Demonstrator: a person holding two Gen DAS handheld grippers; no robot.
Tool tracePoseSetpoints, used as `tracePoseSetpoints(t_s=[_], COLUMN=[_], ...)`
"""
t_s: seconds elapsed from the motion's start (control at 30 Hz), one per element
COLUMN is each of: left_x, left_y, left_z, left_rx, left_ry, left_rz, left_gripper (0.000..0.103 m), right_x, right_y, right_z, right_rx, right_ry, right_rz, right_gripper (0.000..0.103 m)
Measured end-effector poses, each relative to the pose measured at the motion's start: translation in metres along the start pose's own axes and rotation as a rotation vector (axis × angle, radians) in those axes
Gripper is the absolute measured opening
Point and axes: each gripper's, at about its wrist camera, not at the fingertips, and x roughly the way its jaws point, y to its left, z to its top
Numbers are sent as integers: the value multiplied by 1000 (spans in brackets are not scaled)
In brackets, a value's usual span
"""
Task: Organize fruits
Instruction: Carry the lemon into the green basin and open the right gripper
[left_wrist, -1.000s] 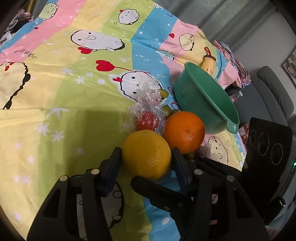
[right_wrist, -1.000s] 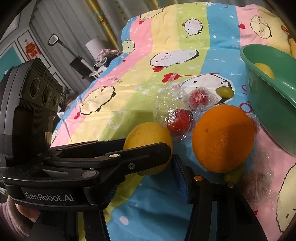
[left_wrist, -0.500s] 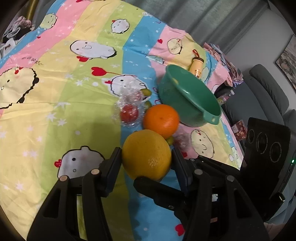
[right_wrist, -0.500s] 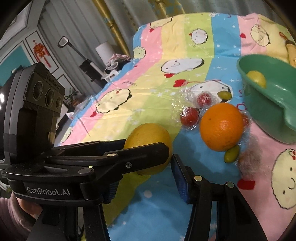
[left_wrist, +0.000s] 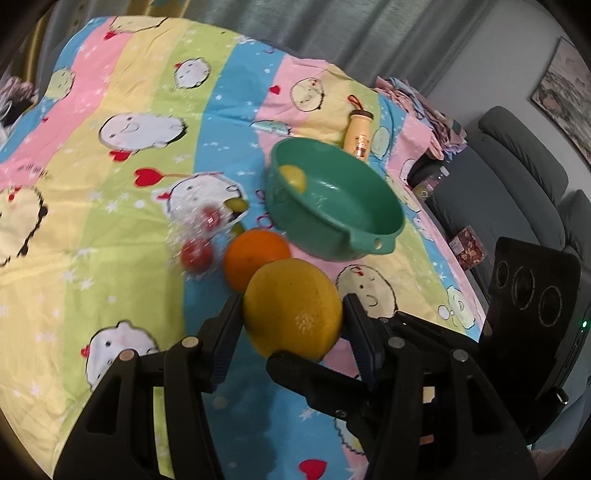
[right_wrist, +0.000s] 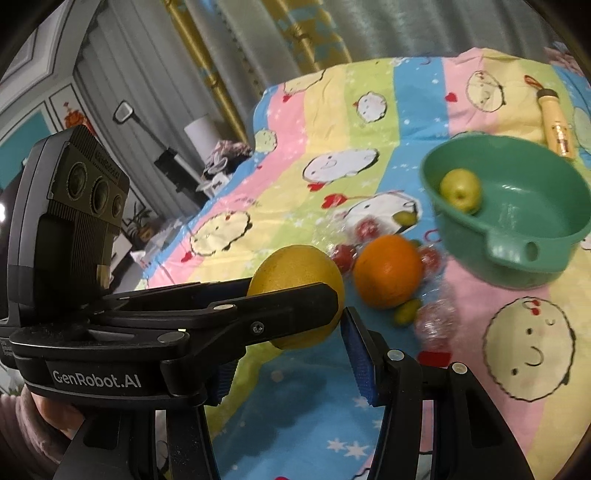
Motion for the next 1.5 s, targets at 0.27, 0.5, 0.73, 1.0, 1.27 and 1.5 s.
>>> tracePoseSetpoints(t_s=[0.27, 0.5, 0.73, 1.0, 1.27, 1.5], left_x=[12, 23, 33, 53, 91, 112], left_y=[-28, -48, -64, -73, -65, -55], left_z=[20, 36, 55, 82, 104, 98], left_rx=[71, 125, 181, 208, 170, 123], left_ry=[-10, -15, -26, -34, 44, 120], left_rz=[-14, -20, -26, -34, -76, -82], left_gripper=[55, 55, 55, 55, 55, 55], right_x=[-23, -37, -45, -47, -35, -19], right_y=[-21, -37, -52, -75, -106, -117], right_z=[10, 17, 31, 52, 67, 63], right_rx=[23, 32, 36, 38, 89, 116], right_ry=[-73, -133, -181, -227, -194, -102], right_rz=[-22, -51, -64, -88, -108, -143], right_gripper=[55, 55, 55, 55, 55, 55])
